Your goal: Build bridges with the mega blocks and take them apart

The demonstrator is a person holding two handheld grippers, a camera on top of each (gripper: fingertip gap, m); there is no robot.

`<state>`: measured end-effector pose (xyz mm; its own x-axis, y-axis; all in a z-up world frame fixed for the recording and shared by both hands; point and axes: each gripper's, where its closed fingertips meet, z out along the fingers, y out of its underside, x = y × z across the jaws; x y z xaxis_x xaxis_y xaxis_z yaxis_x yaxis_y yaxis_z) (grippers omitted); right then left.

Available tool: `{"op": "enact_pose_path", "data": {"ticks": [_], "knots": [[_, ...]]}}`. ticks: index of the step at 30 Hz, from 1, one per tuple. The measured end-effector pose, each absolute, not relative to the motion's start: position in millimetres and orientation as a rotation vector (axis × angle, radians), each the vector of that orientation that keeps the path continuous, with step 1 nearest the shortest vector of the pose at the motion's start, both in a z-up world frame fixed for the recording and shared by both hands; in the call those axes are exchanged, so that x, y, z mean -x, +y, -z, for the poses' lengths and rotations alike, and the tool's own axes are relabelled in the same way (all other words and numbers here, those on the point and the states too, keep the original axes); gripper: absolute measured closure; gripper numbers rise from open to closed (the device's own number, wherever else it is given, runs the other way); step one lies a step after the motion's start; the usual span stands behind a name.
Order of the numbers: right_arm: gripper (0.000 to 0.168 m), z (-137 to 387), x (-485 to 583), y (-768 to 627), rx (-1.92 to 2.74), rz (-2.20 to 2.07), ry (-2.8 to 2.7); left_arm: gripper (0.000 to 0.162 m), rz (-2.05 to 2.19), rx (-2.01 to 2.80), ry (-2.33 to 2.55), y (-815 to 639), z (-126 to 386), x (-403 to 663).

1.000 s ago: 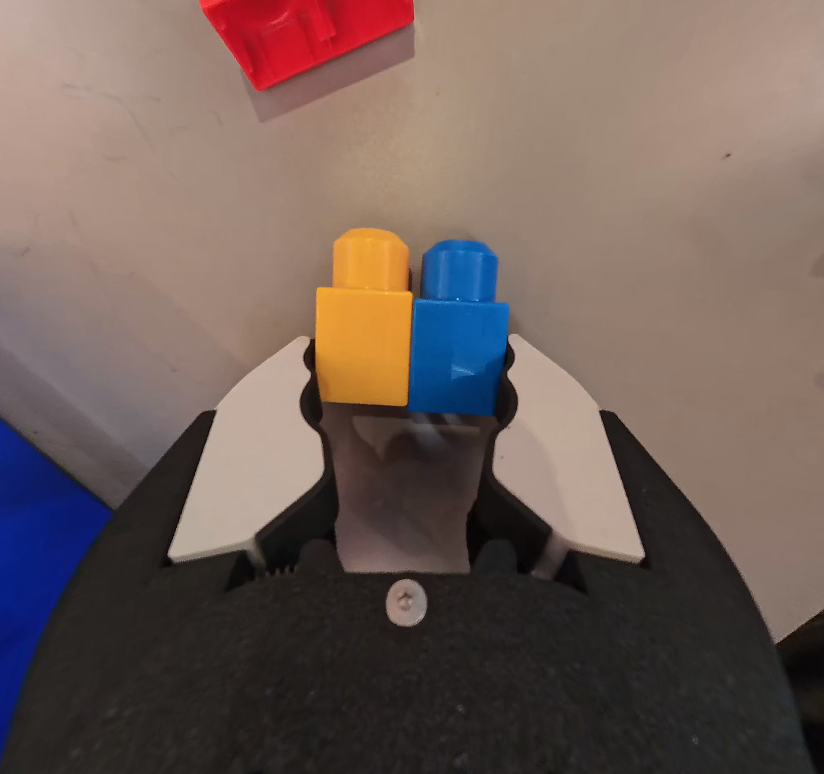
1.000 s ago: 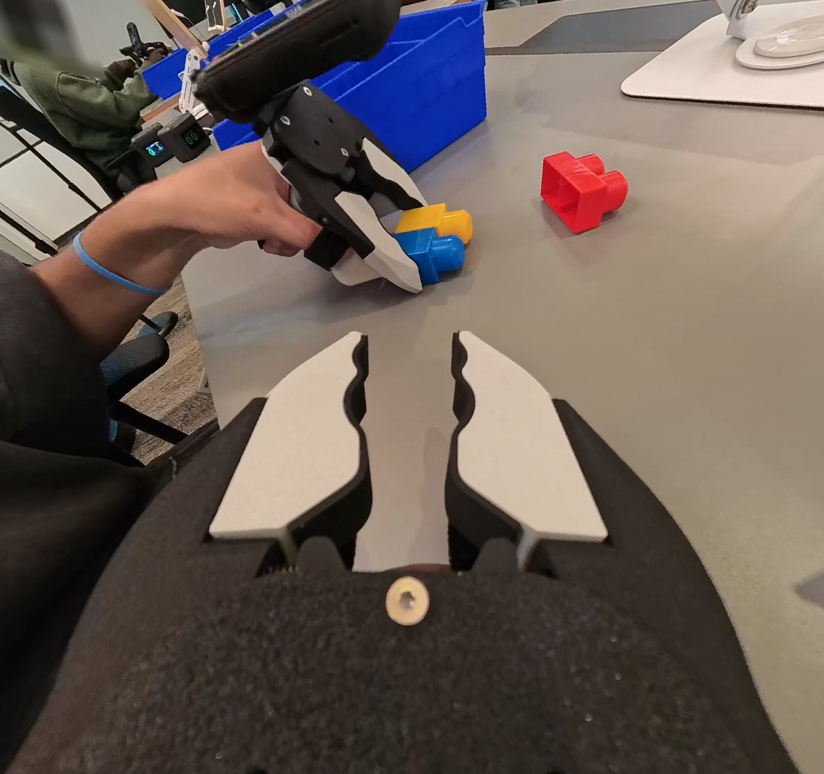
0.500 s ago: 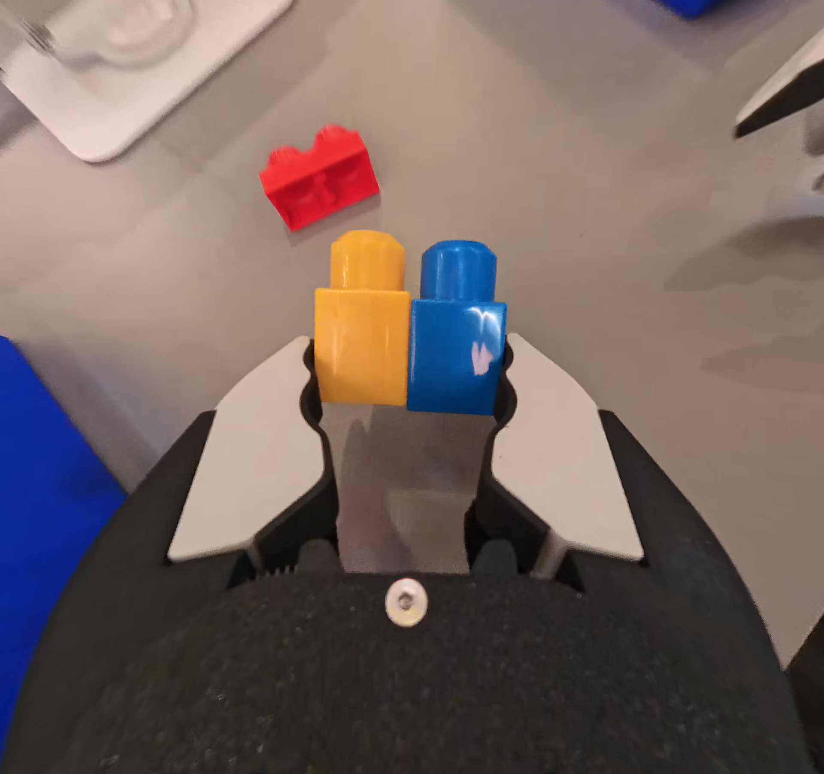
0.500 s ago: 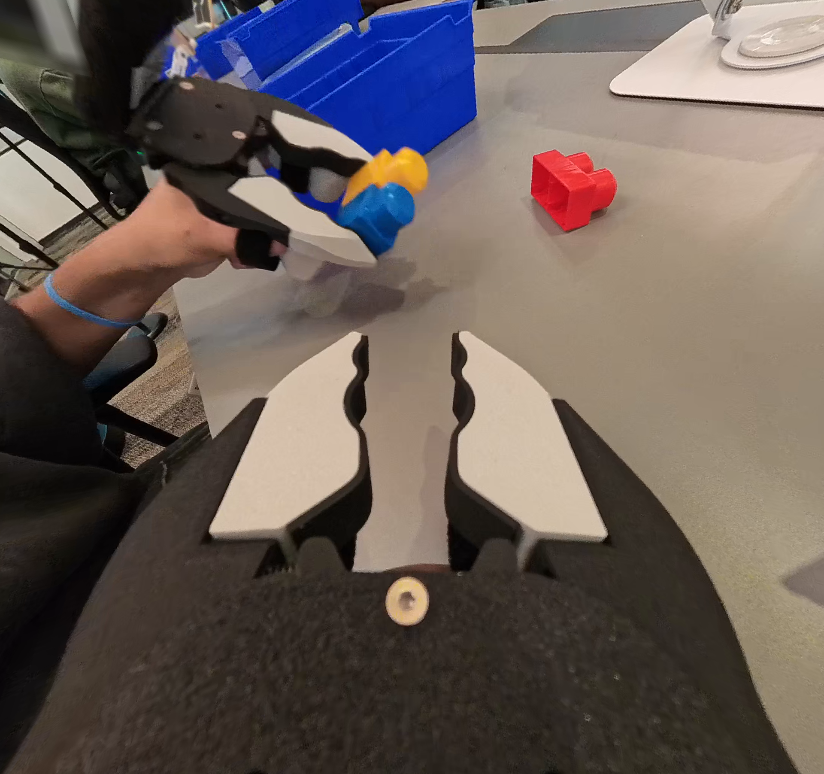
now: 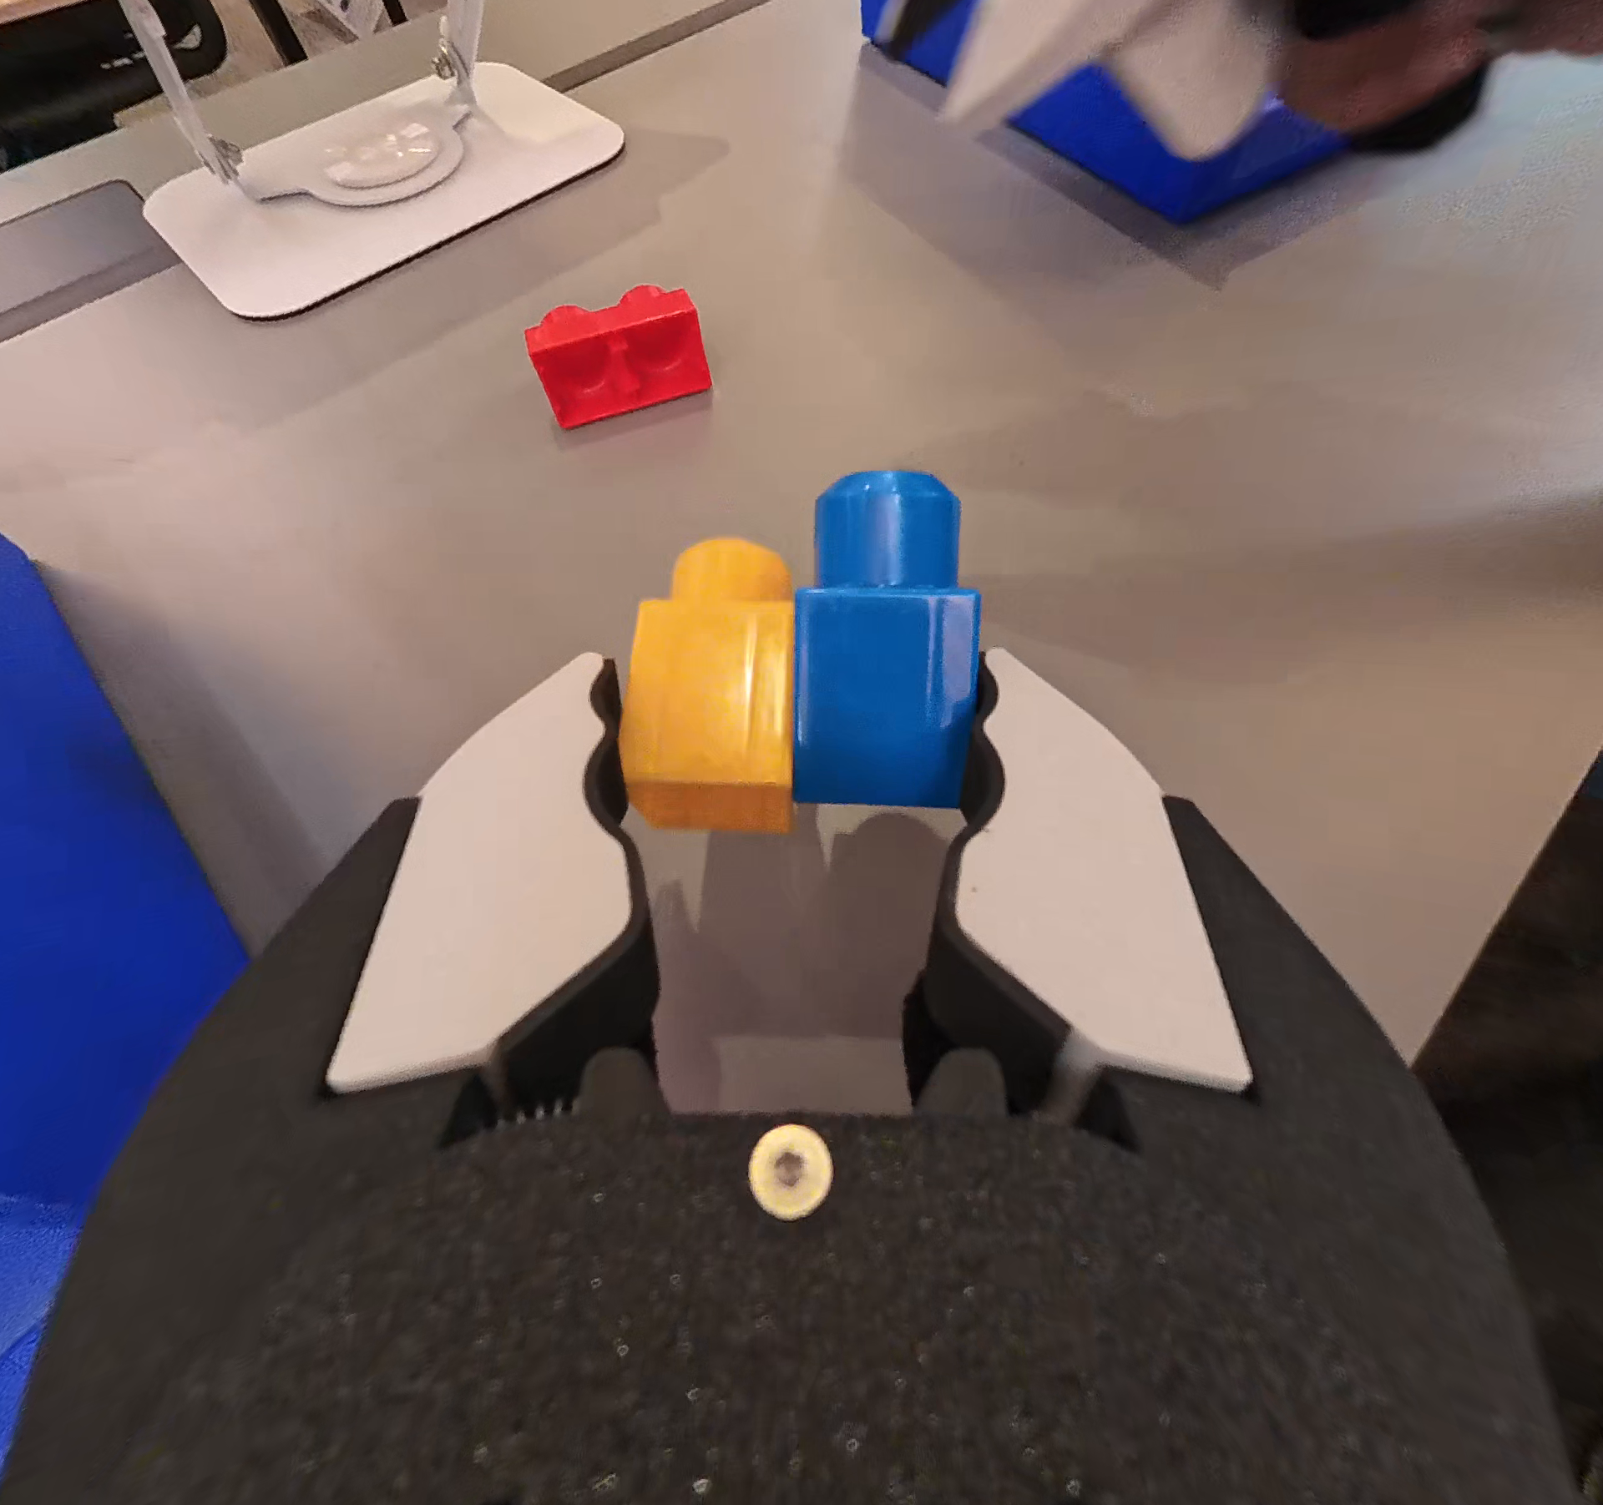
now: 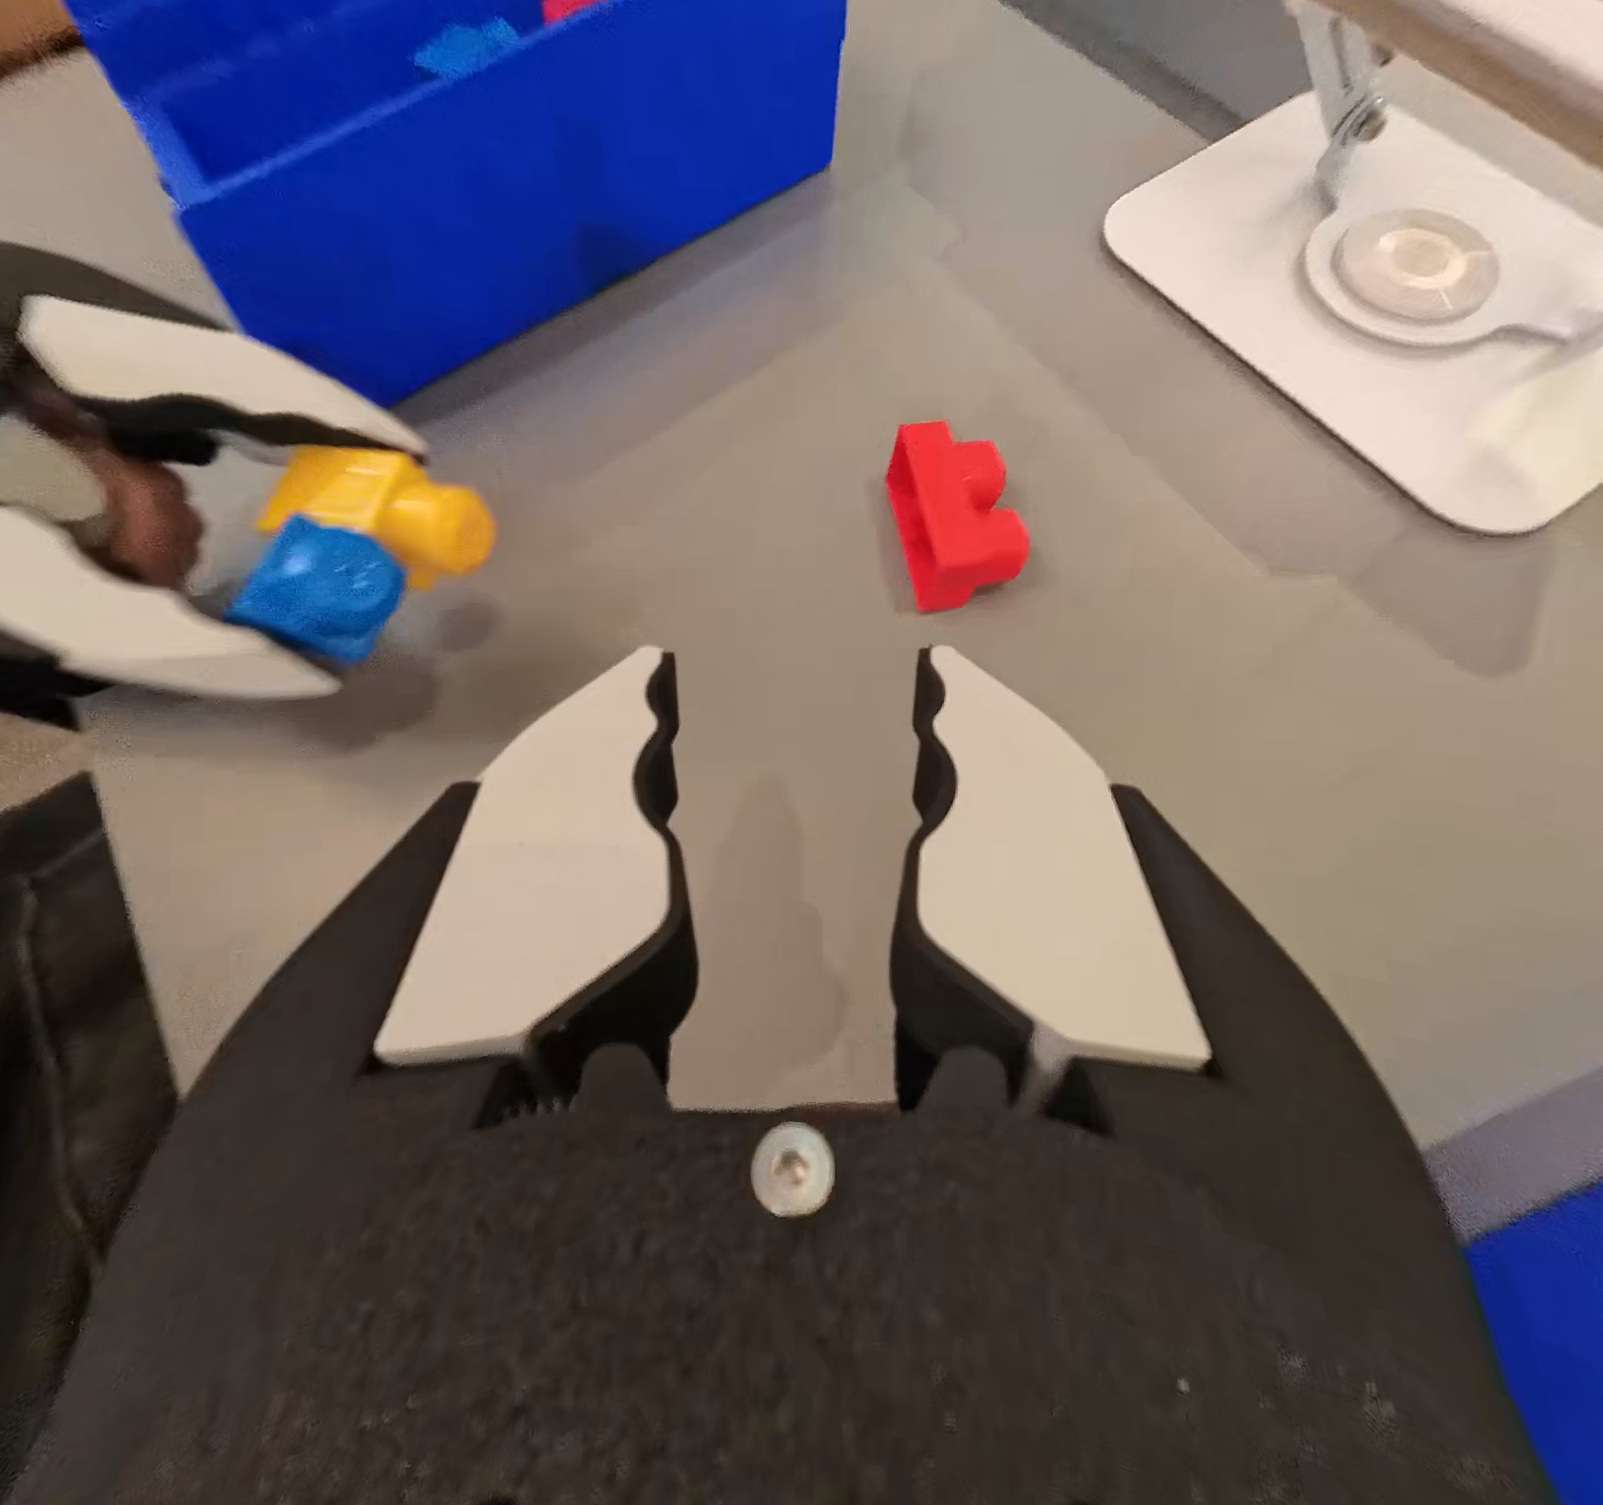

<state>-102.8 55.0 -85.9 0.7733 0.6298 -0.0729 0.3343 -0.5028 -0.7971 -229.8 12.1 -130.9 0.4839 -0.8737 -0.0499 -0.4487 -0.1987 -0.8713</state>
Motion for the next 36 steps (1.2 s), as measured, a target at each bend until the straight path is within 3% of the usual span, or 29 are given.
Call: {"op": "enact_pose_path", "data": {"ticks": [2, 3, 4, 6, 11, 16, 28, 36], "knots": [[0.113, 89.8, 106.5, 85.2, 2.196, -0.462, -0.748, 0.089, 0.595, 1.815, 1.121, 8.6, 129.1, 230.0], [0.113, 94.3, 109.5, 98.1, 2.250, -0.522, -0.725, 0.128, 0.613, 1.801, 1.126, 5.9, 127.0, 229.7], [0.112, 96.9, 117.0, 106.5, 2.302, -0.645, -0.688, 0.130, 0.637, 1.785, 1.128, 3.0, 124.9, 229.7], [0.116, 98.2, 129.1, 125.8, 2.340, -0.855, -0.600, 0.131, 0.668, 1.783, 1.129, -0.7, 125.0, 230.0], [0.114, 136.0, 113.5, 162.9, 2.510, -0.801, -0.553, 0.131, 0.634, 1.814, 1.122, 5.2, 132.4, 233.8], [0.116, 116.7, 124.3, 152.0, 2.349, -0.783, -0.526, 0.131, 0.688, 1.847, 1.097, 5.4, 137.2, 241.1], [0.116, 106.9, 109.4, 8.4, 2.035, -0.596, -0.489, 0.132, 0.532, 1.852, 1.236, 15.2, 138.8, 216.6], [0.116, 106.3, 114.6, -59.2, 1.998, -0.562, -0.528, 0.132, 0.239, 2.237, 1.628, 42.3, 149.1, 203.2]]}}
